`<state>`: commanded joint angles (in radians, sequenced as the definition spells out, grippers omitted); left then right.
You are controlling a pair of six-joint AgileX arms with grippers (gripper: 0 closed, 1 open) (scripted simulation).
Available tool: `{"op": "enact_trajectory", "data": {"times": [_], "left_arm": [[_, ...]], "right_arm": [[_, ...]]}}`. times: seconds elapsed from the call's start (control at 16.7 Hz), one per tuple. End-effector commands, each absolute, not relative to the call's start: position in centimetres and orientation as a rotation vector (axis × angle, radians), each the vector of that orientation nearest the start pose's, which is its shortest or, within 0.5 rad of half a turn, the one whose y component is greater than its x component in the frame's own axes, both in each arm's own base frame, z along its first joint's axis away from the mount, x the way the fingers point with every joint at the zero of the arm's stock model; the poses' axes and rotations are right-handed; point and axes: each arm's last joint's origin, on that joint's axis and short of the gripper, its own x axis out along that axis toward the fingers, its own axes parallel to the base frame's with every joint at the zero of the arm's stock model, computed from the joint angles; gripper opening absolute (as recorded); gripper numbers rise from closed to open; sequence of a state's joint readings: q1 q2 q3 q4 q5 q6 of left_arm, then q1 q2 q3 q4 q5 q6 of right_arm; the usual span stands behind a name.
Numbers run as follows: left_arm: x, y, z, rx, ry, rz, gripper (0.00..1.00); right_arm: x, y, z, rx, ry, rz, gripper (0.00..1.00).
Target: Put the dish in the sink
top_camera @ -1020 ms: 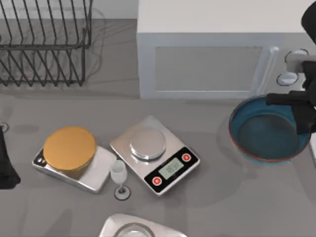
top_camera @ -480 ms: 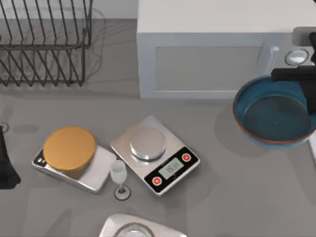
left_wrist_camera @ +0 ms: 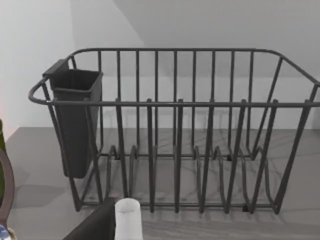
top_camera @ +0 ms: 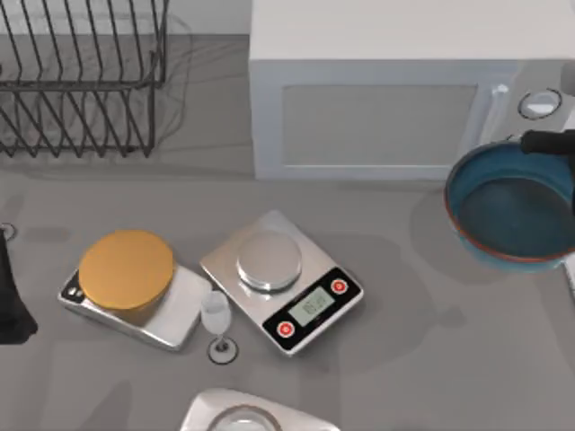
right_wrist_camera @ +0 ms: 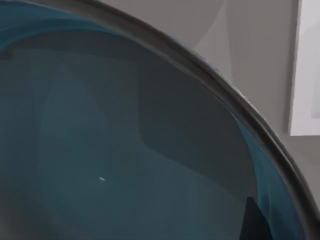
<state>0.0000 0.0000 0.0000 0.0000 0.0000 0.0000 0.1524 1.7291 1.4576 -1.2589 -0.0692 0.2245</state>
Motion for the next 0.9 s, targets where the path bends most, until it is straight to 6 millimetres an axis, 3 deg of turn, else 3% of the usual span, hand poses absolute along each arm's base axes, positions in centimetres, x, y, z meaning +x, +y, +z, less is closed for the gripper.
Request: {"op": "enact_trajectory", "data": {"times": [0.3,0.54,0.72,0.9], "left_arm": [[10.6,-0.1,16.0,0.0,0.0,0.0,1.0],[10.6,-0.1,16.0,0.0,0.0,0.0,1.0],[10.6,-0.1,16.0,0.0,0.0,0.0,1.0],[10.6,-0.1,16.0,0.0,0.0,0.0,1.0]], "right_arm": [[31.7,-2.2,19.0,0.301,1.389,-0.008,0.0],[30.9,-7.5,14.7,0.366,1.085,-0.016,0.0],[30.3,-10.2,13.8,0.325,0.792,-0.012,0.0],[29.4,-12.0,14.8,0.234,0.508,-0.009,0.0]]}}
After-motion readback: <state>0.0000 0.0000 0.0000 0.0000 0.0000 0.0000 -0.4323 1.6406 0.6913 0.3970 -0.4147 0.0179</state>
